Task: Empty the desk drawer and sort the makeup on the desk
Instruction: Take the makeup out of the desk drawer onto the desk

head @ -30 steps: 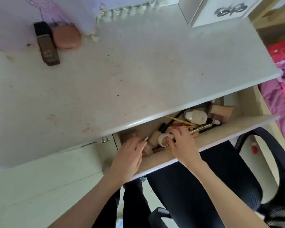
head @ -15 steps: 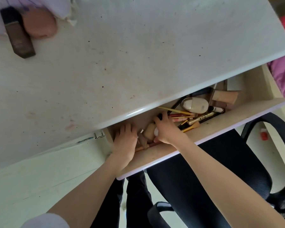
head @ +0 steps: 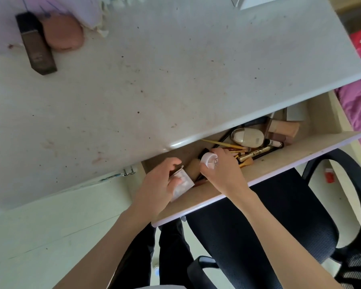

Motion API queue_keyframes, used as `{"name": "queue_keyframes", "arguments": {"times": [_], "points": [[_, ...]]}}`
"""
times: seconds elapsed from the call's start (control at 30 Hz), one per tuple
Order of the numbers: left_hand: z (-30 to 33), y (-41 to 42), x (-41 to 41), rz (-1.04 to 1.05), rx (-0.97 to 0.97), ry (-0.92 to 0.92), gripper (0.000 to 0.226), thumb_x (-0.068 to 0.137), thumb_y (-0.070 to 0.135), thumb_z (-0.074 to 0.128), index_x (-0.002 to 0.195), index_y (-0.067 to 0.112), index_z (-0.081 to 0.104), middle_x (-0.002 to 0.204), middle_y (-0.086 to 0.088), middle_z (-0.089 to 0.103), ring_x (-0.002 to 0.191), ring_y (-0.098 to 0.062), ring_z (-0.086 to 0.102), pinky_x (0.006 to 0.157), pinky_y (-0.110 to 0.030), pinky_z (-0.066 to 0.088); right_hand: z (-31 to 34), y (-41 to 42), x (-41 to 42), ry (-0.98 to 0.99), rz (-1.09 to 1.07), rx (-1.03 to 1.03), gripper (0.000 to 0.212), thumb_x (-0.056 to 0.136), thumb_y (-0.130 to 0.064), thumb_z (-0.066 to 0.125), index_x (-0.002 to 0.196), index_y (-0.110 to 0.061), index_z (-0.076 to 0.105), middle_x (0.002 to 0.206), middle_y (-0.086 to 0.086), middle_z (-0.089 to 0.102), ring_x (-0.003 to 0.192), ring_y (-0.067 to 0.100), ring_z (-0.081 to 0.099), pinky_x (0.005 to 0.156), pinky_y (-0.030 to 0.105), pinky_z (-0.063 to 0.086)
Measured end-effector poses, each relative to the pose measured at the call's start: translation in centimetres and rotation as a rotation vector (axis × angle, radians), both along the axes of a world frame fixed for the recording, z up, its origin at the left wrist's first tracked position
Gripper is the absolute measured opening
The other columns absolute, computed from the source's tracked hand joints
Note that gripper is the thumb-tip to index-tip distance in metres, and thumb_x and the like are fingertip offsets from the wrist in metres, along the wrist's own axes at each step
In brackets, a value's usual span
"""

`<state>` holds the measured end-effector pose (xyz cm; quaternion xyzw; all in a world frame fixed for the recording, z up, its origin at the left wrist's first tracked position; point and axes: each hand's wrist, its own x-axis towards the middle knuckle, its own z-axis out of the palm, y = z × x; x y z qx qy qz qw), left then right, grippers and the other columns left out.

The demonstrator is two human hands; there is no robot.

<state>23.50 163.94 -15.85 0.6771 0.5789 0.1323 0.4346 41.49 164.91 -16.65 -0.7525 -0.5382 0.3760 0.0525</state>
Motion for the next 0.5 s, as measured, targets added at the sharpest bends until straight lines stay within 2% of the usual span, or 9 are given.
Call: {"name": "queue_keyframes", "arguments": {"times": [0.1, 0.17, 0.27, 0.33, 0.4, 0.43, 0.5], "points": [[3.7, 1.9, -1.3, 0.245, -0.013, -0.19, 0.028, 0.082, 0.009, 0.065, 0.098, 0.03, 0.055, 0.088, 0.022, 0.061, 0.081, 0.009, 0.057, 0.07, -0.001, 0.04, 3.9, 0.5, -1.0, 0.105, -0.017, 0.21, 0.053, 0.087, -0.032, 0.061, 0.134, -0.012, 0.047, 0.121, -0.001, 0.043, 0.099, 0.005, 0.044, 0.079, 0.003, 0.032], [5.0, 4.0, -3.0, 0.401, 0.016, -0.256, 0.029, 0.081, 0.01, 0.067, 0.091, 0.034, 0.055, 0.085, 0.019, 0.063, 0.075, 0.006, 0.06, 0.069, -0.006, 0.045, 5.7, 2.2, -2.2, 0.163, 0.012, 0.328, 0.059, 0.085, -0.033, 0.065, 0.137, -0.011, 0.045, 0.114, -0.003, 0.045, 0.095, 0.006, 0.049, 0.085, 0.007, 0.039], [4.6, 7.9, -6.4, 0.62, 0.041, -0.289, 0.021, 0.082, 0.012, 0.067, 0.097, 0.024, 0.057, 0.092, 0.009, 0.065, 0.08, -0.002, 0.06, 0.072, -0.017, 0.05, 6.2, 6.5, -4.8, 0.17, 0.122, 0.379, 0.063, 0.084, -0.033, 0.067, 0.138, -0.011, 0.042, 0.116, 0.002, 0.053, 0.103, 0.014, 0.053, 0.09, 0.02, 0.039], [3.5, 10.2, -8.6, 0.737, 0.027, -0.241, 0.023, 0.084, 0.015, 0.065, 0.105, 0.017, 0.056, 0.103, -0.002, 0.065, 0.086, -0.009, 0.061, 0.078, -0.027, 0.052, 5.5, 9.4, -6.8, 0.136, 0.223, 0.392, 0.058, 0.086, -0.03, 0.066, 0.136, -0.009, 0.044, 0.124, 0.007, 0.054, 0.113, 0.02, 0.051, 0.093, 0.02, 0.034], [2.8, 11.8, -10.5, 0.795, 0.047, -0.174, 0.028, 0.086, 0.017, 0.063, 0.113, 0.013, 0.055, 0.109, -0.005, 0.064, 0.091, -0.013, 0.06, 0.084, -0.033, 0.052, 4.6, 11.8, -8.8, 0.093, 0.325, 0.391, 0.051, 0.088, -0.025, 0.063, 0.133, -0.007, 0.046, 0.128, 0.008, 0.052, 0.118, 0.024, 0.047, 0.093, 0.017, 0.029], [2.7, 12.6, -11.2, 0.81, 0.068, -0.148, 0.03, 0.087, 0.018, 0.061, 0.116, 0.012, 0.054, 0.109, -0.002, 0.062, 0.091, -0.013, 0.059, 0.084, -0.031, 0.052, 4.3, 12.9, -9.8, 0.074, 0.368, 0.384, 0.048, 0.088, -0.023, 0.062, 0.131, -0.007, 0.048, 0.127, 0.009, 0.052, 0.119, 0.026, 0.045, 0.094, 0.018, 0.029], [2.7, 14.1, -12.2, 0.84, 0.127, -0.102, 0.03, 0.09, 0.019, 0.057, 0.119, 0.011, 0.052, 0.104, 0.002, 0.058, 0.088, -0.011, 0.056, 0.075, -0.017, 0.047, 3.9, 14.6, -11.9, 0.049, 0.419, 0.375, 0.04, 0.088, -0.018, 0.061, 0.125, -0.006, 0.053, 0.125, 0.011, 0.05, 0.119, 0.027, 0.044, 0.097, 0.025, 0.033]]}}
